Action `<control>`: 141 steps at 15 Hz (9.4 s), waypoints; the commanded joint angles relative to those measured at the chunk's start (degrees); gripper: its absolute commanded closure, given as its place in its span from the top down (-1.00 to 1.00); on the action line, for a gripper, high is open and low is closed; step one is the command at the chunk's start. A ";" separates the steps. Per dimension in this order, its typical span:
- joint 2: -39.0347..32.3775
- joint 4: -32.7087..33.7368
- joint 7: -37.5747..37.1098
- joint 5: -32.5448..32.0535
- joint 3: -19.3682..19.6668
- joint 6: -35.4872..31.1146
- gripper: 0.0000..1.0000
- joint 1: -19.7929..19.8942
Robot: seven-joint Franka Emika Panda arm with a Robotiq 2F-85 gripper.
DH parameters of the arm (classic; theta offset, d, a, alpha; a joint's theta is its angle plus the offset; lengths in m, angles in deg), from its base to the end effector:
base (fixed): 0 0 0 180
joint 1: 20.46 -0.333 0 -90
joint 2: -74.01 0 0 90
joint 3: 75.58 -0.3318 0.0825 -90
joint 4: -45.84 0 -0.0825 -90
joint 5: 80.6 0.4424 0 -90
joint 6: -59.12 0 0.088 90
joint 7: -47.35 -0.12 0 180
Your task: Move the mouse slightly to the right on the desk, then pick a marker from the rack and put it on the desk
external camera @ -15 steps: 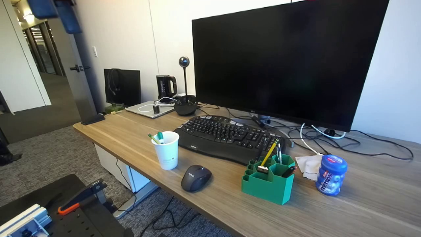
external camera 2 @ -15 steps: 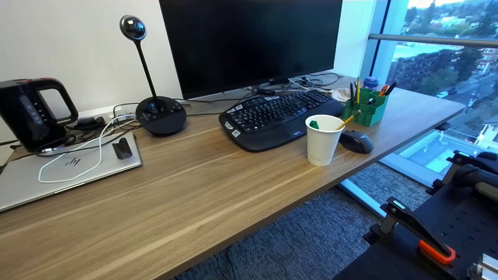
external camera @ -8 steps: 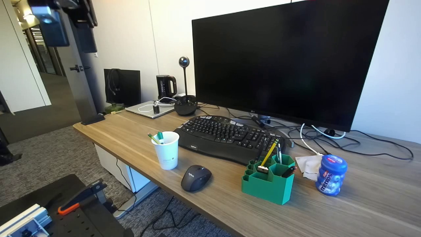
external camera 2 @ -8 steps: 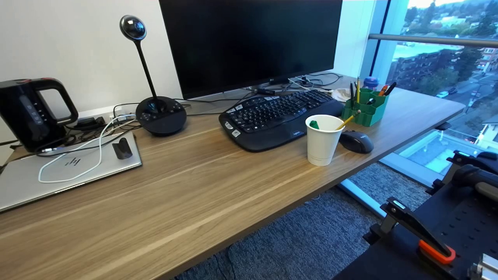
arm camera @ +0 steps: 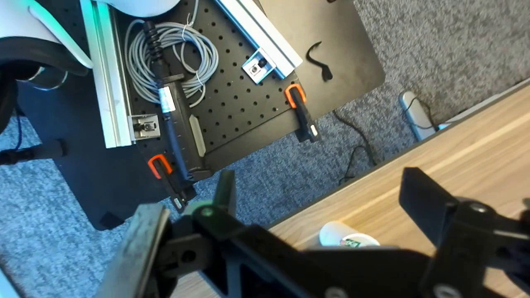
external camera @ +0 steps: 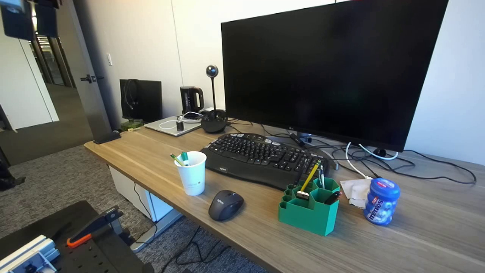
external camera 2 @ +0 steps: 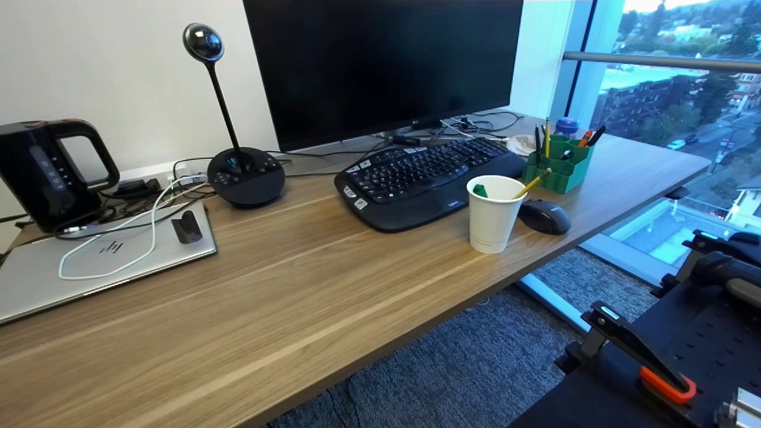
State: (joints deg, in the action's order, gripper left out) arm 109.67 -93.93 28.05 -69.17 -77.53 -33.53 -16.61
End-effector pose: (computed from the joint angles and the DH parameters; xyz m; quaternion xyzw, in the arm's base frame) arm 0.3865 0.0108 0.4894 -0.9706 0.2006 0.1114 0.0730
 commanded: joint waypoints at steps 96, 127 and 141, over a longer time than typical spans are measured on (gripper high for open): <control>-14.79 -16.56 29.77 -20.94 8.03 -47.28 1.00 1.84; -29.68 -11.89 10.87 -30.73 5.43 -57.13 1.00 5.51; -37.27 -6.60 -10.34 -38.03 5.15 -60.54 1.00 5.01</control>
State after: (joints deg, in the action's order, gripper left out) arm 76.20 -103.16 21.64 -105.43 -72.84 -92.83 -10.74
